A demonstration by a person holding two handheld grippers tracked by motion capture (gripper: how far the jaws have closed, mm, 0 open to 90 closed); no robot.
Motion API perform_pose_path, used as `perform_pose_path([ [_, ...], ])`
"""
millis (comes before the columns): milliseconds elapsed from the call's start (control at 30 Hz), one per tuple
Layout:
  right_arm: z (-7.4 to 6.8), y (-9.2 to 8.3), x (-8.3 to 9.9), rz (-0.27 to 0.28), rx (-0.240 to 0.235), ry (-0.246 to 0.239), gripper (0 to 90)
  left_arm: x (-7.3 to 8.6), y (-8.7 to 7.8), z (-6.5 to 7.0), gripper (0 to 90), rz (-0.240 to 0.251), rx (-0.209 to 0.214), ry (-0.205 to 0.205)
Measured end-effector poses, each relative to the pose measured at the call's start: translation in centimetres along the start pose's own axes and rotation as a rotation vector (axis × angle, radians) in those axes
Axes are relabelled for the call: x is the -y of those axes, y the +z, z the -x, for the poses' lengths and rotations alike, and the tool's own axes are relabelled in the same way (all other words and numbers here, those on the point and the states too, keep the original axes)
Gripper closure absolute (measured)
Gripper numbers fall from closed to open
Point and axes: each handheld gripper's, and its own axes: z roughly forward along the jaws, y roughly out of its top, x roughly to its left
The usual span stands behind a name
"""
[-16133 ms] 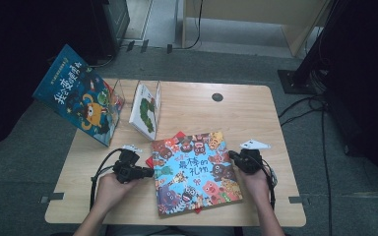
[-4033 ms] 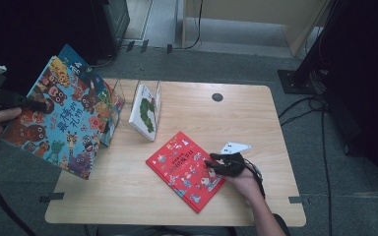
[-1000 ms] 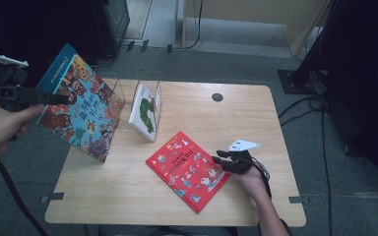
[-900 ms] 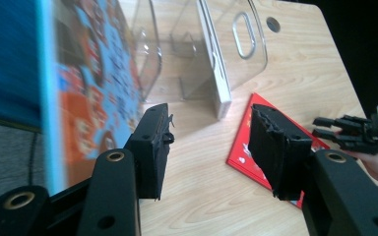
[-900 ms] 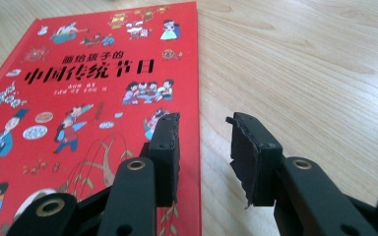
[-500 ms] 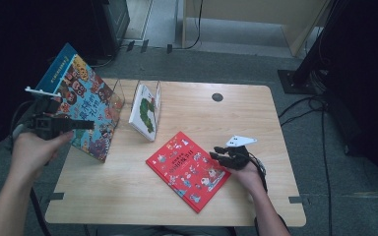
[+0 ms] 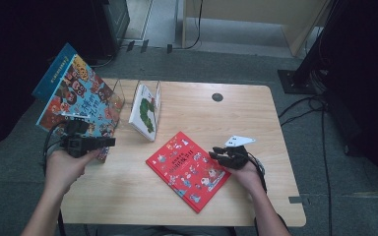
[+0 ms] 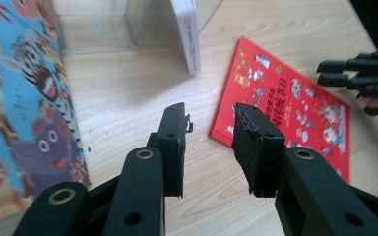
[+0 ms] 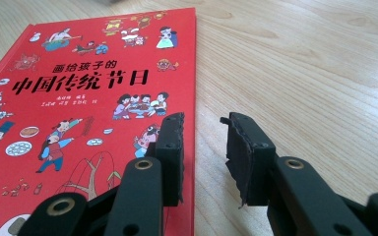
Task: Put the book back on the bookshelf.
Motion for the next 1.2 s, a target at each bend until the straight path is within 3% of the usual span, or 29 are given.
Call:
perform_pose_path([
  [133, 0.0, 0.1, 0.0, -0.002, -0.006, -0.007, 71.2, 1.1, 1.6, 0.4, 68.1, -0.019, 0.011, 0.019],
  [500, 0.3, 0.1, 0.2, -0.023, 0.002, -0.001, 80.0, 3.3, 5.7, 1.3, 68.2, -0.057, 0.062, 0.011],
  [600, 0.4, 0.1, 0.4, -0.048, 0.014, -0.002, 82.0, 3.9, 6.8, 1.7, 74.9, -0.065, 0.058, 0.015],
  [867, 0.3, 0.0, 0.7, -0.081, 0.031, 0.004, 82.5, 5.5, 10.0, 2.5, 78.1, -0.113, 0.109, 0.013],
  [1200, 0.2, -0.1, 1.1, -0.052, 0.046, 0.023, 82.8, 6.8, 13.0, 4.0, 78.7, -0.162, 0.145, 0.043],
])
